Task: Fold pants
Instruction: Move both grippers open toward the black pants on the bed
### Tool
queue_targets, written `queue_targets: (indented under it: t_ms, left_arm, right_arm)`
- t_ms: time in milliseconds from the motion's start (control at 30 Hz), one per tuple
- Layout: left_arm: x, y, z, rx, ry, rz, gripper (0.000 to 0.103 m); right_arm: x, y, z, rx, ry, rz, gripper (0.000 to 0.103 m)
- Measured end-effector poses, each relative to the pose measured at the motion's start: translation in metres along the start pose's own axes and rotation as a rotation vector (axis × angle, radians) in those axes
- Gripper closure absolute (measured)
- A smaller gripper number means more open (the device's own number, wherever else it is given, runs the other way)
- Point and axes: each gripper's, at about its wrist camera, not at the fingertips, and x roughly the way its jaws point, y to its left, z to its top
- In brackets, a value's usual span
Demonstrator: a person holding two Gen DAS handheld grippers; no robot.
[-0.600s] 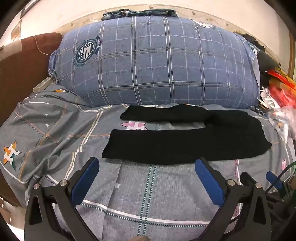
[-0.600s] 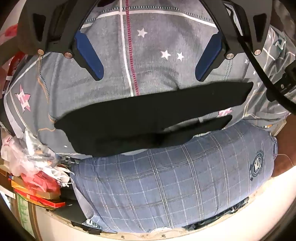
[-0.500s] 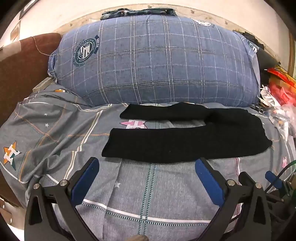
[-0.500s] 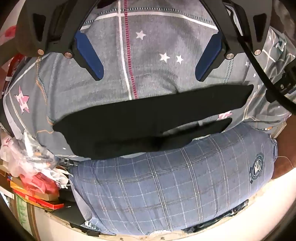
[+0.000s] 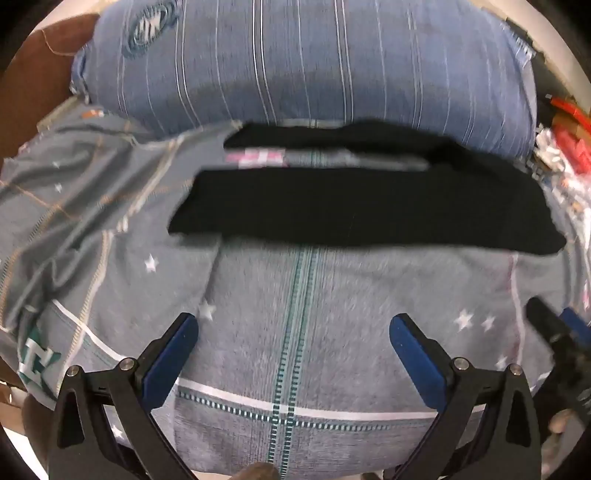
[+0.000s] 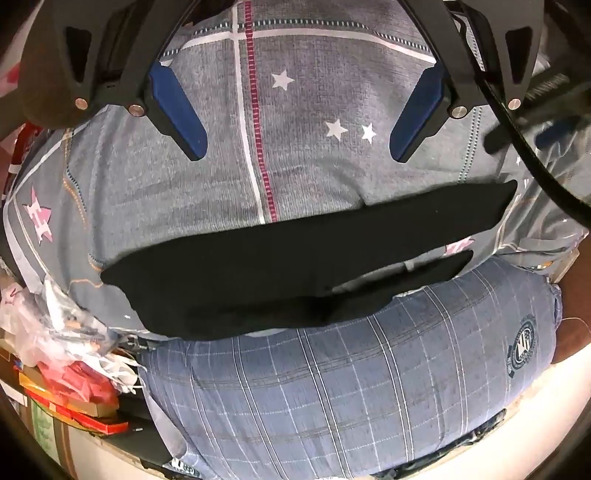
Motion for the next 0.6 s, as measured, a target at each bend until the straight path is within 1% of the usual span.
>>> queue_targets:
  t_ms: [67,267,367,600]
  left_arm:
    - [0.012,0.002,-0.005,0.000,0.028,0.006,0.000]
    - [0.031,0.004,-0.018,0.019,0.069,0.033,0.000]
    - [0.033,0.011,-0.020,-0.003,0.065,0.008,0.000]
    - [0.033,0.011,-0.024,0.002,0.053,-0.008,0.000]
  right_arm:
    - [0.002,-0.001,-0.002,0.002,0.008,0.001,0.002]
    - [0.007,0.001,-0.004,0.006,0.022,0.007,0.002]
    - [0.006,0.003,-0.004,0.000,0.023,0.007,0.002]
    - [0.006,0.007,-0.004,-0.002,0.022,0.006,0.002]
